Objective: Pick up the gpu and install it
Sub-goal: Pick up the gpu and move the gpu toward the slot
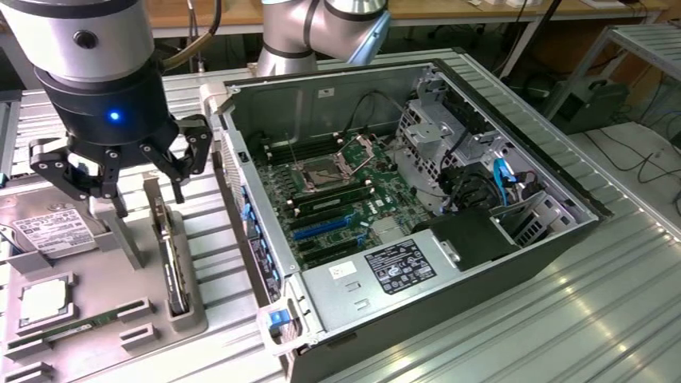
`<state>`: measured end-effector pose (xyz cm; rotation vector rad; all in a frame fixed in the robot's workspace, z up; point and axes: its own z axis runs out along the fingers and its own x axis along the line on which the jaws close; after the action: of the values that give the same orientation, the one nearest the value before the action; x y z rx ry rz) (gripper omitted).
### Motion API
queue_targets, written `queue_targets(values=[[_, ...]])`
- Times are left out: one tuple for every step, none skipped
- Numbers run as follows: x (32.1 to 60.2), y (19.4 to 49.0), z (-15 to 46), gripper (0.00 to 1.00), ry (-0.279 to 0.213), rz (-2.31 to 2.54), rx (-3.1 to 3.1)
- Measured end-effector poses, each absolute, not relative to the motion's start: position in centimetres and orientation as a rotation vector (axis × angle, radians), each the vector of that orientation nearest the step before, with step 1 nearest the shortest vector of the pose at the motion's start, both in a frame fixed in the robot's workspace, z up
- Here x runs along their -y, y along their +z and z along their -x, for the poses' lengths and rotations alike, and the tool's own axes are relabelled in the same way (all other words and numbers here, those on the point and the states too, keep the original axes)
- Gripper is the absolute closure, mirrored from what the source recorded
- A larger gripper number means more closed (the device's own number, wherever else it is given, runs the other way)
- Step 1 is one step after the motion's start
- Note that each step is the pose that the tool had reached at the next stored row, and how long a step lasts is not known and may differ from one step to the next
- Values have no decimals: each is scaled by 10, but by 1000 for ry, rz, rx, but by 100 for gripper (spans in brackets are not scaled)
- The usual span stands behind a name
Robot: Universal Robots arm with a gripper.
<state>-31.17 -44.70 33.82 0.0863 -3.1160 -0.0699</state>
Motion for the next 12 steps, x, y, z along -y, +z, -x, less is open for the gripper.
queue_targets(values=[[447,336,312,40,-70,-88,3115],[447,335,312,40,-70,-89,3114],[447,332,312,40,-70,-91,3113],[447,329,312,40,-70,-92,3113],[447,327,312,40,-69,-93,3112],[447,326,312,40,-64,-93,3112],[447,325,312,40,-61,-93,3112],[447,324,312,40,-60,-93,3112],[447,323,312,40,-60,-93,3112],[447,322,312,40,-60,-93,3112],[447,320,312,40,-60,-93,3112],[447,319,312,40,-60,-93,3112]])
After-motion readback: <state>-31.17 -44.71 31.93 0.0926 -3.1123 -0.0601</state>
